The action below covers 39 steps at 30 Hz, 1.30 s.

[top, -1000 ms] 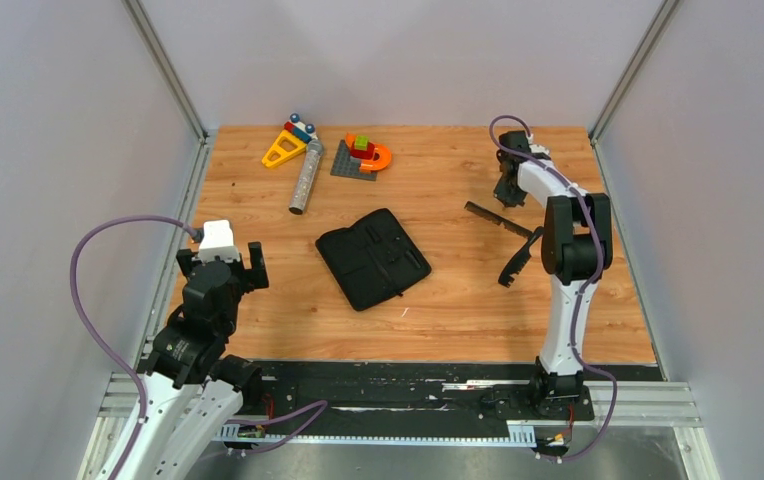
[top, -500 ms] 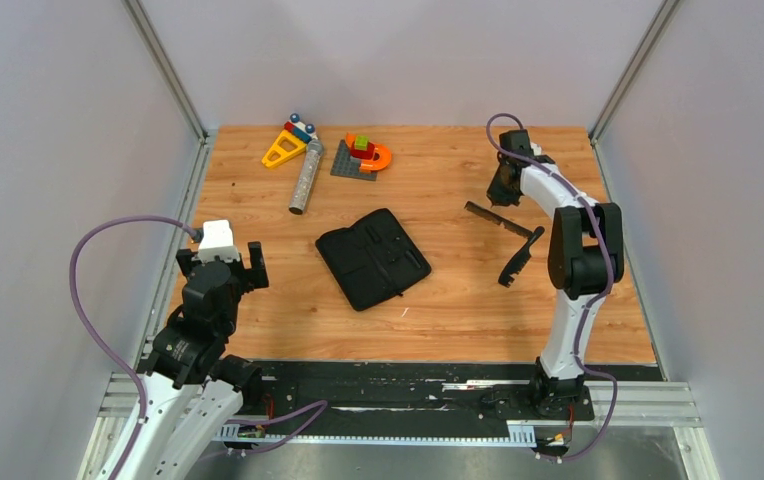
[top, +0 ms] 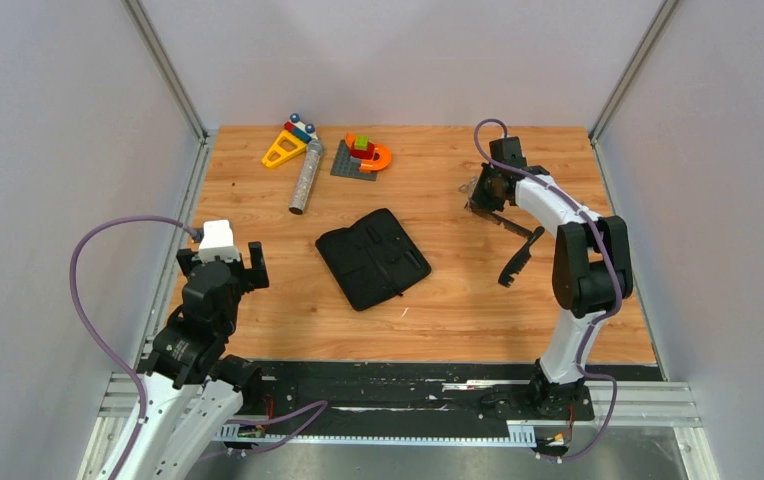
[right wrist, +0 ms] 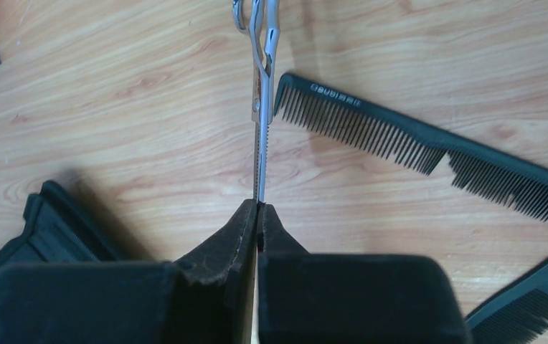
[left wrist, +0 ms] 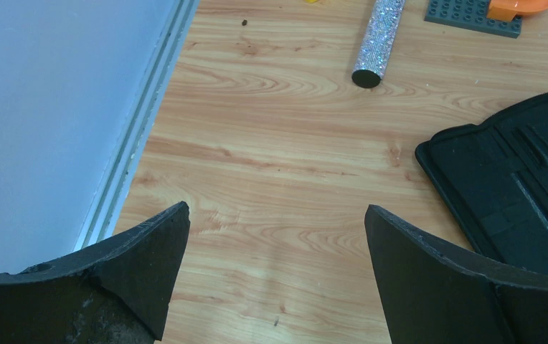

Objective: Sort the hair-cutting tools
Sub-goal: Pick up the scissors from the center of the board, then place the scissors at the center of the board.

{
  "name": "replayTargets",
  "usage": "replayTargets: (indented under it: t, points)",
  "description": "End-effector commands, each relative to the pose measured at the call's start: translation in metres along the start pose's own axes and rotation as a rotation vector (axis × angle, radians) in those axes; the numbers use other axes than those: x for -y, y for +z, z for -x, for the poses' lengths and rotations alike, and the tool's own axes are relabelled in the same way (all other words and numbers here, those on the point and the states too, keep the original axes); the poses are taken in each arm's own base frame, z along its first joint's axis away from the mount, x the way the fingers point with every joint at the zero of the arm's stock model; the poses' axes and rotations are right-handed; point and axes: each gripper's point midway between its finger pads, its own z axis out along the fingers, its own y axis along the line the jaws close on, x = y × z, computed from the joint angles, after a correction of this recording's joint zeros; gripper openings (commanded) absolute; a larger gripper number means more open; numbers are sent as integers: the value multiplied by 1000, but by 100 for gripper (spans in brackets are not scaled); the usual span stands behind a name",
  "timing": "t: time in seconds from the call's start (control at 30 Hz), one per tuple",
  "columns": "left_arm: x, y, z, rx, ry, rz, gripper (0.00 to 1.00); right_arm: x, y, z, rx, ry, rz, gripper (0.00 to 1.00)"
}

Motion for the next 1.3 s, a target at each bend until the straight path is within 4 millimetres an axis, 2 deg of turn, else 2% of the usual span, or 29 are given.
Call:
replayTargets:
  t: [0.0,0.33,0.53,0.63,0.7,0.83,0.93,1.0,1.13,1.27]
  points:
    - [2,-5,23,65,-39,-18,100,-26,-27,10,53,18,133,0]
    - [4,-4,22,56,-34,-26,100,-19,-38,-60,-57,-19,237,0]
    - [5,-3,21,49,-31,-26,100,3,-38,-112,-143,-3,185,0]
    - [4,-3,21,48,-31,-24,100,15,-39,-130,-169,-7,116,0]
    - [4,-2,20,45,-29,-22,100,21,-39,-136,-183,-19,69,4]
    - [5,-2,20,43,-28,-25,100,27,-37,-130,-167,-58,-10,19]
    - [5,-2,20,44,-28,-28,100,33,-35,-120,-147,-59,-79,39]
    - [5,-2,20,45,-29,-27,100,36,-34,-111,-133,-76,-123,48]
    - [6,-2,20,44,-29,-31,100,37,-27,-91,-105,-125,-191,52]
    - [7,-1,19,38,-26,-34,100,38,-13,-80,-118,-147,-250,52]
